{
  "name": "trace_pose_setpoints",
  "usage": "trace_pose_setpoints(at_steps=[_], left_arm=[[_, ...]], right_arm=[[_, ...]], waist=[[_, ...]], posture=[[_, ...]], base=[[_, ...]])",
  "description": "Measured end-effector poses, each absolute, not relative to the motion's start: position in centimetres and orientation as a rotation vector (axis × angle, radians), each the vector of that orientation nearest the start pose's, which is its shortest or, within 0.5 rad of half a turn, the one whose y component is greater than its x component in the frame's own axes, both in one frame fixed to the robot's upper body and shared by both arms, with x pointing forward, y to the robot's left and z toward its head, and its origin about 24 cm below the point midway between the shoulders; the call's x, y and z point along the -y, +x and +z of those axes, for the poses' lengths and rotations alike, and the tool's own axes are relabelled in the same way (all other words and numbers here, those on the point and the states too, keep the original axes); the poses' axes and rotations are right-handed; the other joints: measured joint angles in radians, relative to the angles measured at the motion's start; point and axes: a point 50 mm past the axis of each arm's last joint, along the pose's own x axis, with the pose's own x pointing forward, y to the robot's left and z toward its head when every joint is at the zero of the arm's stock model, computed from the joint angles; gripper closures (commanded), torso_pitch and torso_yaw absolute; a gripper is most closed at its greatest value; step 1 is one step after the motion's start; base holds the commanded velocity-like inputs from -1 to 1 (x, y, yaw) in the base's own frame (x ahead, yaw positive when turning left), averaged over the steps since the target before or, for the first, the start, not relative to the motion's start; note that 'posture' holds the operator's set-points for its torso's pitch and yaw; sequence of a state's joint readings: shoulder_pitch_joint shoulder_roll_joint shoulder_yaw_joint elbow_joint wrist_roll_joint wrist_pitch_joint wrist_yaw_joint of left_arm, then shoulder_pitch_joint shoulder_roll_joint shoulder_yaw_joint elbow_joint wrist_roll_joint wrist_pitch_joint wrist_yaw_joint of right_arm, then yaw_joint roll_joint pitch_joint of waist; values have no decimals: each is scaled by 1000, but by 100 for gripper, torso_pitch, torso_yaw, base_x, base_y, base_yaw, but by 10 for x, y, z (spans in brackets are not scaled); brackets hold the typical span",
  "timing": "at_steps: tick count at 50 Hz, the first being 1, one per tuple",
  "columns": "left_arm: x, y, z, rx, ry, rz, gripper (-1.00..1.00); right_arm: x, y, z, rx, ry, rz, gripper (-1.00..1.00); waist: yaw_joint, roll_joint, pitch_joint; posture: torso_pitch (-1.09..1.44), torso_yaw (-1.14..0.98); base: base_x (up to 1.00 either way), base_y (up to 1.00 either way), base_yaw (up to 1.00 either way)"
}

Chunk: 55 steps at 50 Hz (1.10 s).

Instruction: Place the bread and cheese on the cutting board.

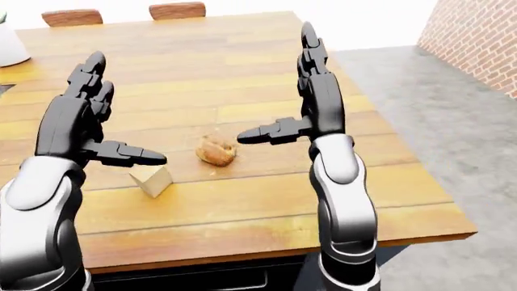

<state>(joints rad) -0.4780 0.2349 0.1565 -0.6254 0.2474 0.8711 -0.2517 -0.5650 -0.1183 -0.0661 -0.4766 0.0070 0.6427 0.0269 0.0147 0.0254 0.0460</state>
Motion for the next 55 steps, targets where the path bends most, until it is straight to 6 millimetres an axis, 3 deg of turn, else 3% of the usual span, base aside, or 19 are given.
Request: trace_pose_setpoints(at_steps=[1,2,3,6,8,10,11,15,19,27,34,55], left_arm=[[-186,269,233,229,346,54,-100],[-184,269,233,239,343,49,-100],[-182,269,230,227,339,37,-100],[-181,273,218,159,333,3,-100],[-183,274,218,152,328,15,-100],[-185,273,220,163,331,31,-100],[-187,272,221,170,334,40,-100],[-191,272,219,163,337,64,-100],[-191,270,219,165,337,65,-100],[-192,269,216,148,365,54,-100],[-199,255,217,99,416,59,-100],[-217,247,170,-152,449,67,-100]], right_arm=[[138,289,242,403,-103,78,-100],[140,288,244,416,-108,72,-100],[140,288,243,413,-101,64,-100],[139,289,232,367,-102,69,-100],[140,292,230,345,-107,73,-100],[143,293,231,345,-110,66,-100],[144,292,232,353,-106,62,-100],[136,291,232,361,-99,90,-100],[134,290,233,374,-97,107,-100],[137,290,231,363,-120,92,-100],[138,292,222,347,-127,85,-100],[136,290,227,359,-141,89,-100]], waist=[[-5,-27,0],[-13,-39,2],[-24,-38,13],[-43,-43,-3],[-45,-32,-3],[-46,-2,-2],[-44,3,-1],[-25,-25,-7],[-12,-35,-12],[-8,-28,-12],[-11,-16,-15],[-13,-26,-22]], posture=[[0,0],[0,0],[0,0],[0,0],[0,0],[0,0],[0,0],[0,0],[0,0],[0,0],[0,0],[0,0]], base=[[0,0,0],[0,0,0],[0,0,0],[0,0,0],[0,0,0],[0,0,0],[0,0,0],[0,0,0],[0,0,0],[0,0,0],[0,0,0],[0,0,0]])
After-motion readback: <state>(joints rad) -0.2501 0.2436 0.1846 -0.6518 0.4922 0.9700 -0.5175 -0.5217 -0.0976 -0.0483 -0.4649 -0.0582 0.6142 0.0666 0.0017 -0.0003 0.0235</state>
